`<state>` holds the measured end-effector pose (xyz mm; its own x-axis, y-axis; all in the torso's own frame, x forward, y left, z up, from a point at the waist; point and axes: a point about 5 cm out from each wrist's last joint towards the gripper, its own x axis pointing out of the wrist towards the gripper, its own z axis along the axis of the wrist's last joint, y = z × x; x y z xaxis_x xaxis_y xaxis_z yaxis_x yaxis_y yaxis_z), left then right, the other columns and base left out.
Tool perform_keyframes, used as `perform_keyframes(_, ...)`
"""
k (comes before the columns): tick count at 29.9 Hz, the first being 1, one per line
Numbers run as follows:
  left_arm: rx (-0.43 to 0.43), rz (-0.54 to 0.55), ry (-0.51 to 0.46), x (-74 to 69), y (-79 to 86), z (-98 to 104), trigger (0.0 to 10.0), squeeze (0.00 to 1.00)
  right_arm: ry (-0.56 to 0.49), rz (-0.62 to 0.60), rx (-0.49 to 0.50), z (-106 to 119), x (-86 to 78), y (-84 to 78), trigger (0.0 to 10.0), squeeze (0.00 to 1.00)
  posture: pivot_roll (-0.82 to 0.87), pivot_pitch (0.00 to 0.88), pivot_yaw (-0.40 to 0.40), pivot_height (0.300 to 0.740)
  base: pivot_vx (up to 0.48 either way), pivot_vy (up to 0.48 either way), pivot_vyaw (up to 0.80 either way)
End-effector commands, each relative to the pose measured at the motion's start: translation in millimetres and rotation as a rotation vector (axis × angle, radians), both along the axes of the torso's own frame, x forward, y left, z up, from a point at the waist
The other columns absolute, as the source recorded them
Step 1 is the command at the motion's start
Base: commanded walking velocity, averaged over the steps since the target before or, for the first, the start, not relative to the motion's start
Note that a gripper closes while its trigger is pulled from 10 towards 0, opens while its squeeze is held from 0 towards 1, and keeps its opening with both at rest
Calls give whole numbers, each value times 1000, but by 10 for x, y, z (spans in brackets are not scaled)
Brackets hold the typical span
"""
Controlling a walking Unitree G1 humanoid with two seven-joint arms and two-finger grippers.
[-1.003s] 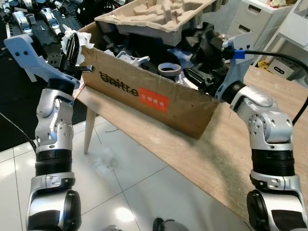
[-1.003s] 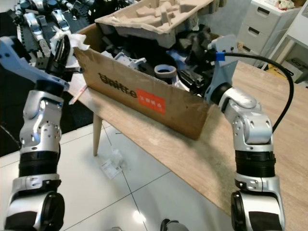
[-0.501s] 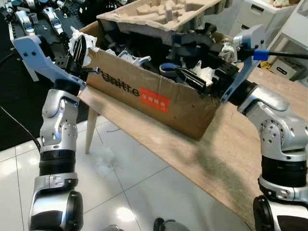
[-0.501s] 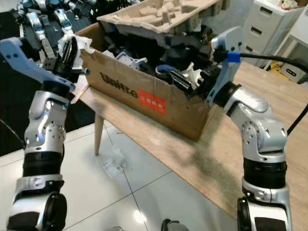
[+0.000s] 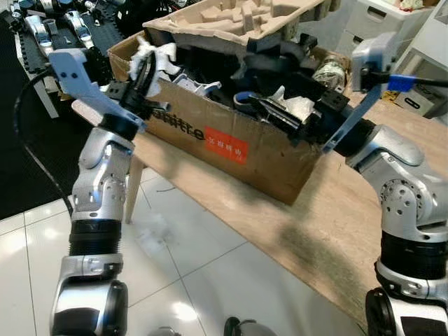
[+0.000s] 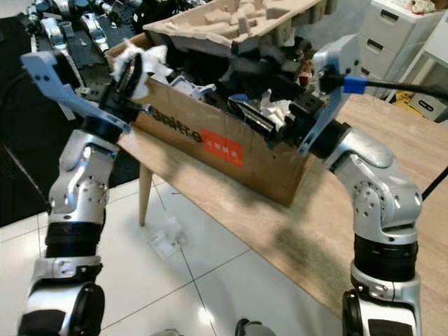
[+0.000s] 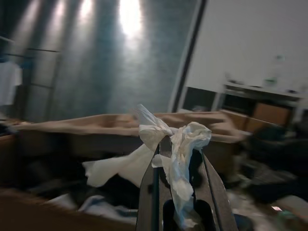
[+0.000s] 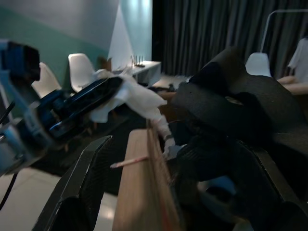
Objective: Picking trash to rubbish bin
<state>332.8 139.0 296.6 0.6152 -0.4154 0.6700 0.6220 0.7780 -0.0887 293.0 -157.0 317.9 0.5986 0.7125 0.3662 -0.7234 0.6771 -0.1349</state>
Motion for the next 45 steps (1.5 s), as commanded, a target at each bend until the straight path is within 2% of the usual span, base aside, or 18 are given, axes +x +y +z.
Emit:
perform_keyframes(1, 7, -50, -4, -32, -68, -7, 10000, 0, -37, -32, 39, 64, -17, -61, 10000, 0, 20, 120, 7, 740, 0, 0, 0)
perform_keyframes(3, 12, -65, -3, -35, -92, -12, 10000, 0, -37, -65, 49, 73, 7, -90, 10000, 0, 20, 120, 7, 740, 0, 0, 0)
perform_keyframes(7, 30, -103, 9, -42, -162, -49, 10000, 0, -1, -253, 75, 65, 163, -281, 10000, 0, 17, 124, 17, 740, 0, 0, 0)
perform_keyframes(9, 30, -103, 9, -42, -162, -49, 10000, 0, -1, -253, 75, 65, 163, -281, 10000, 0, 17, 124, 17, 740, 0, 0, 0)
perform_keyframes(13, 33, -136, 22, -61, -219, -83, 10000, 0, 56, -411, 92, -3, 293, -450, 10000, 0, 20, 127, 17, 740, 0, 0, 0)
perform_keyframes(16, 30, -161, 48, -57, -302, -159, 10000, 0, 87, -443, 100, -38, 329, -494, 10000, 0, 18, 132, 18, 740, 0, 0, 0)
perform_keyframes(24, 14, -211, 73, -64, -497, -215, 10000, 0, 126, -338, 28, -137, 268, -353, 10000, 0, 5, 154, 22, 740, 0, 0, 0)
perform_keyframes(26, 14, -211, 73, -64, -497, -215, 10000, 0, 126, -338, 28, -137, 268, -353, 10000, 0, 5, 154, 22, 740, 0, 0, 0)
perform_keyframes(30, 10, -247, 75, -68, -597, -208, 10000, 0, 111, -266, 21, -136, 187, -270, 10000, 0, -4, 167, 27, 740, 0, 0, 0)
perform_keyframes(32, 10, -285, 76, -70, -697, -193, 10000, 0, 62, -184, 63, -63, 69, -216, 10000, 0, -16, 176, 36, 740, 0, 0, 0)
perform_keyframes(34, 10, -285, 76, -70, -697, -193, 10000, 0, 62, -184, 63, -63, 69, -216, 10000, 0, -16, 176, 36, 740, 0, 0, 0)
perform_keyframes(36, 10, -324, 77, -83, -783, -188, 10000, 0, 3, -136, 141, 49, -34, -221, 10000, 0, -26, 180, 43, 740, 0, 0, 0)
perform_keyframes(39, 8, -365, 84, -110, -869, -205, 10000, 0, -46, -105, 199, 144, -119, -246, 10000, 0, -33, 183, 49, 740, 0, 0, 0)
perform_keyframes(42, 4, -379, 90, -119, -895, -214, 10000, 0, -52, -97, 208, 158, -135, -249, 10000, 0, -33, 183, 49, 740, 0, 0, 0)
perform_keyframes(45, 19, -420, 102, -166, -1002, -267, 10000, 0, -67, -85, 214, 178, -173, -246, 10000, 0, -41, 186, 54, 740, 0, 0, 0)
